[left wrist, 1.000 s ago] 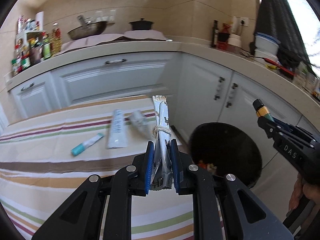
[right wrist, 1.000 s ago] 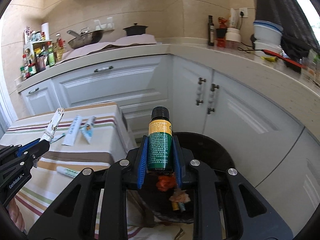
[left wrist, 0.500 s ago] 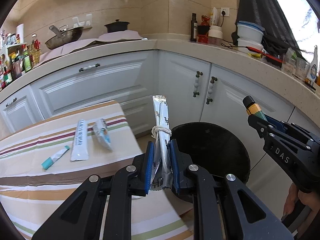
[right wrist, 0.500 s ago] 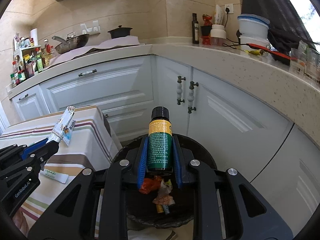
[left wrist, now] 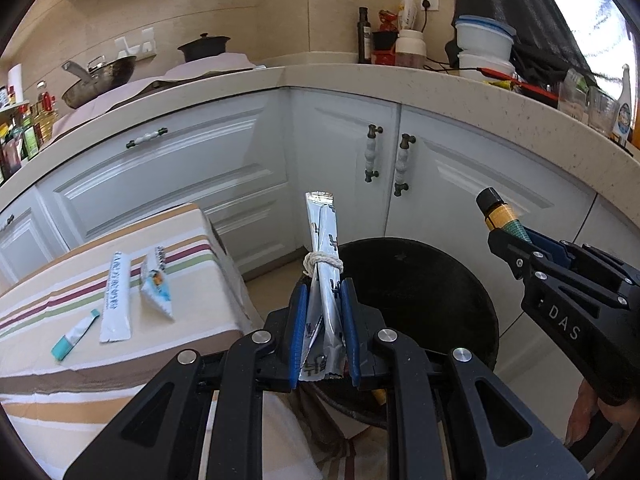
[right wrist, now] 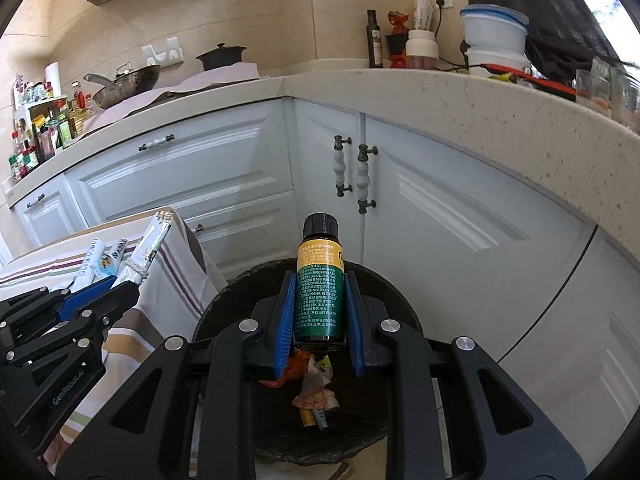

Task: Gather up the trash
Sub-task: 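Open both grippers over the bin to drop wrapper and green bottle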

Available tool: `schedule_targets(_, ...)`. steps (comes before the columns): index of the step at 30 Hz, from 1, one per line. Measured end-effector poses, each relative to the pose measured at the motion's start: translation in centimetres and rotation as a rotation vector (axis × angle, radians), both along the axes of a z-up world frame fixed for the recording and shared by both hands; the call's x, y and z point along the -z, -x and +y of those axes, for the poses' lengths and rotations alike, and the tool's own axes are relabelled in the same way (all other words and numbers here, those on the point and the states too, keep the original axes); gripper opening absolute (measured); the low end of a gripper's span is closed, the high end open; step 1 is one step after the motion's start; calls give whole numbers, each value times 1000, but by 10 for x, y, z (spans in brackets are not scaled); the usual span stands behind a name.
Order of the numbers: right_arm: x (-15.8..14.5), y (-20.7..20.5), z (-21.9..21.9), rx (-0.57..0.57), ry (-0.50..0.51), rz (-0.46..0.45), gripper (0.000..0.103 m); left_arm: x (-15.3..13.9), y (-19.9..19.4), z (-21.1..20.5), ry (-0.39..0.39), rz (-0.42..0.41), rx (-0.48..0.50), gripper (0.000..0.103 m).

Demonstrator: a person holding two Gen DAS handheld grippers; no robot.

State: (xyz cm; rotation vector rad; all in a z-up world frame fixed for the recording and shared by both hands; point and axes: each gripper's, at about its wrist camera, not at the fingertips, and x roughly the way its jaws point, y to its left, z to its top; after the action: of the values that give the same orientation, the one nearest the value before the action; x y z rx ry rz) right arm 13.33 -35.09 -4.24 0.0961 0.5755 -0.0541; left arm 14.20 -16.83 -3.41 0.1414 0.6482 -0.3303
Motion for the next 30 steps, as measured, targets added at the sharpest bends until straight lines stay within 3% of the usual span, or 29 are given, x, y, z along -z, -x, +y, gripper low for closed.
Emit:
schedule_targets(6, 4, -12, -10, 24, -14, -11, 24, 4, -12, -13, -11, -7, 14, 21)
schedule_targets(7, 6, -15, -13, 29, -23, -8, 25, 6, -15, -16, -16, -9, 13, 24)
schedule_targets(9, 10, -20, -19, 38, -45, -2, 26, 8, -22, -20, -20, -10, 7, 40)
schedule_targets(10, 12, -22, -22, 43, -57, 5, 26, 10, -24, -21, -19, -3, 8, 42)
schedule_targets(20, 16, -20, -19, 28, -57, 24, 26, 8, -26, -7, -4, 18, -24, 46)
schedule_targets(24, 13, -16, -4, -5, -63, 16, 35, 2, -15, 9, -14, 2, -47, 49)
schedule_targets(30, 11, -13, 30, -94, -66, 25, 35, -1, -1, 44, -8, 11, -115, 52)
